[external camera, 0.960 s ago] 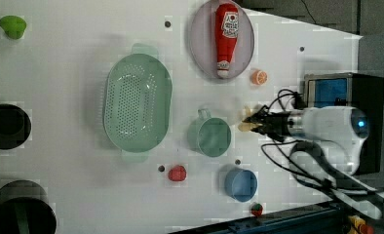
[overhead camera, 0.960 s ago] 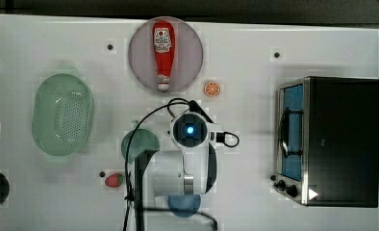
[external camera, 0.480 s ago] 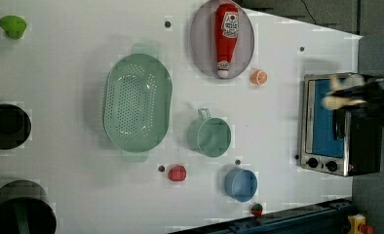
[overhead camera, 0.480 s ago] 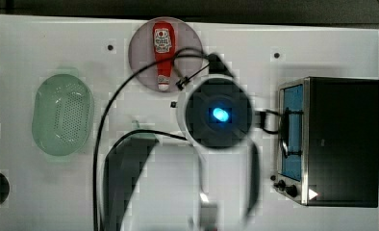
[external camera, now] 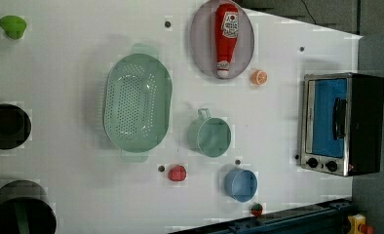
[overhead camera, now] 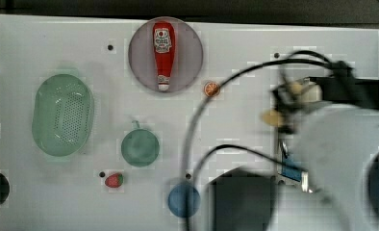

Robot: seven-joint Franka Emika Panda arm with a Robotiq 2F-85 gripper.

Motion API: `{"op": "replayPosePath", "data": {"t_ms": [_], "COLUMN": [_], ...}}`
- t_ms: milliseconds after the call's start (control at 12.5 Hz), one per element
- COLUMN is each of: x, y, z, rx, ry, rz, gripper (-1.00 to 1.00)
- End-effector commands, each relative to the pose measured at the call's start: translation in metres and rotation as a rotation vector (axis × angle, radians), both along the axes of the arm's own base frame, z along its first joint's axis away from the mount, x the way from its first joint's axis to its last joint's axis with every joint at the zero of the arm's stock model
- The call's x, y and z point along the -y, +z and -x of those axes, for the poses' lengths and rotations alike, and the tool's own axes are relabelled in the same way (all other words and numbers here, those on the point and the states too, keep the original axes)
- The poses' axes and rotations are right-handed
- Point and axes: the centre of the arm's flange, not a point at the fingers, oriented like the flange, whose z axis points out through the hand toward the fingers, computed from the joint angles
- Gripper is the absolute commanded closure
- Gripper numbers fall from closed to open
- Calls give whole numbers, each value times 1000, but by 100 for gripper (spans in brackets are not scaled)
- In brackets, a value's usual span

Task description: Pick banana from table and place on oven.

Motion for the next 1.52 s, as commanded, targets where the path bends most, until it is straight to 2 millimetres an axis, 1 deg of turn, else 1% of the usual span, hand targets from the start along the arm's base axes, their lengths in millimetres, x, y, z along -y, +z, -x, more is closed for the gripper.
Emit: {"op": "replayPosePath", "data": {"t_ms": [80, 240, 320, 480, 560, 720, 800, 1040, 1120, 1200, 1280, 1360, 1440, 1520], "x": [98, 145, 164, 186, 191, 192, 190, 184, 177, 163, 142, 115, 87, 55], "y": [-80, -106, -119, -147, -161, -181, -185, -183, -175, -161, -143, -126, -111, -96], "z": [6, 11, 12, 7, 5, 4, 2, -3, -9, -20, -33, -43, -48, -50], "rx": [-152, -177, -189, -212, -229, -264, -268, -263, -248, -219, -187, -161, -144, -132], "ry": [69, 126, 170, 238, 244, 239, 242, 255, 270, 300, 341, 376, 373, 325], "rz": [-8, 26, 51, 99, 105, 89, 86, 87, 94, 107, 116, 113, 93, 59], "gripper": [45, 45, 45, 46, 37, -5, -28, -96, -100, -100, -100, -100, -100, -100]}}
